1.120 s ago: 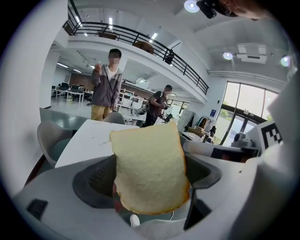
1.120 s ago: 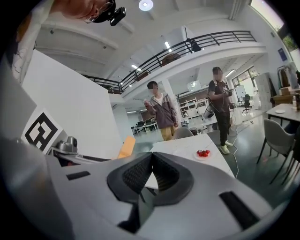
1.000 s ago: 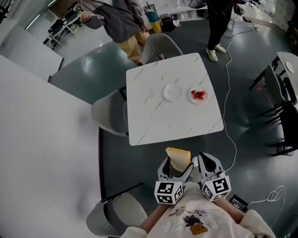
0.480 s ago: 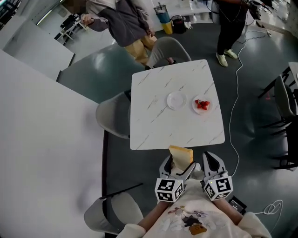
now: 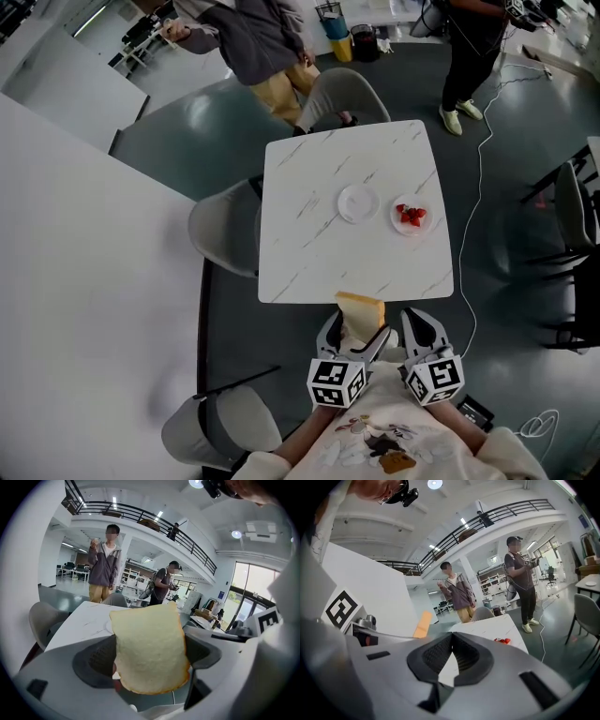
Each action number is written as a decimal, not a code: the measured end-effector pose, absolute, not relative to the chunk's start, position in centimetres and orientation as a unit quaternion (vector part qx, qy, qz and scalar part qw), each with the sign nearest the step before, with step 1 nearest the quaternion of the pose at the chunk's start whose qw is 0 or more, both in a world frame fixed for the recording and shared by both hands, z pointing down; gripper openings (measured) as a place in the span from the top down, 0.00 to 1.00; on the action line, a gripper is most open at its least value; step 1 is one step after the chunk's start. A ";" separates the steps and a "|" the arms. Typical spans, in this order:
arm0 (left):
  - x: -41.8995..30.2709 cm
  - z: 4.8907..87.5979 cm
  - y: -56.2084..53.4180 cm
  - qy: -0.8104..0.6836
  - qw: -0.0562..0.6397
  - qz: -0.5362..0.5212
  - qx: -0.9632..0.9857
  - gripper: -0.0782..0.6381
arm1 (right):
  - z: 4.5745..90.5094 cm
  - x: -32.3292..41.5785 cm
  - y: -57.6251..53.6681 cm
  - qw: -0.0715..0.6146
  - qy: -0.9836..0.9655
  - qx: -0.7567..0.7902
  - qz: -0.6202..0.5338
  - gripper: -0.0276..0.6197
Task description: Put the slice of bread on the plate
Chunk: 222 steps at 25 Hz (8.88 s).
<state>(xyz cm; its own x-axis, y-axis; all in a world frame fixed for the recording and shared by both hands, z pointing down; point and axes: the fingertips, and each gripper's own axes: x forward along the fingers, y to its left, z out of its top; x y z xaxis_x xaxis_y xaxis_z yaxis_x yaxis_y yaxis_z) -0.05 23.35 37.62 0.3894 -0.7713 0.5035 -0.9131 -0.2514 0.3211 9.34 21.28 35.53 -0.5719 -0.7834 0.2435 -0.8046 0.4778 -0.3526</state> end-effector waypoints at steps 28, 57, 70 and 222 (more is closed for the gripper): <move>-11.6 39.7 8.7 -0.494 0.306 0.118 0.805 0.24 | 36.0 -1.3 7.5 0.048 -0.830 0.517 0.205 0.95; -7.7 44.8 -2.9 -0.527 0.318 0.183 0.767 0.24 | 41.9 2.3 -3.4 0.086 -0.862 0.449 0.219 0.95; -8.0 53.6 -7.4 -0.521 0.340 0.223 0.750 0.24 | 50.2 1.2 -7.9 0.116 -0.865 0.430 0.232 0.95; -11.6 36.5 10.8 -0.488 0.264 0.092 0.827 0.88 | 33.6 -3.9 9.6 0.043 -0.847 0.495 0.190 0.95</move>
<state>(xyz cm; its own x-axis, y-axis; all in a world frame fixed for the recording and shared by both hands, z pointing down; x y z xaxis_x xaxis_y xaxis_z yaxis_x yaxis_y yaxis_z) -11.62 10.79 36.55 0.5062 -0.7589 0.4096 -0.8559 -0.3836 0.3469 -3.91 9.58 33.65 -0.5068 -0.8214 0.2617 -0.8544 0.4380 -0.2796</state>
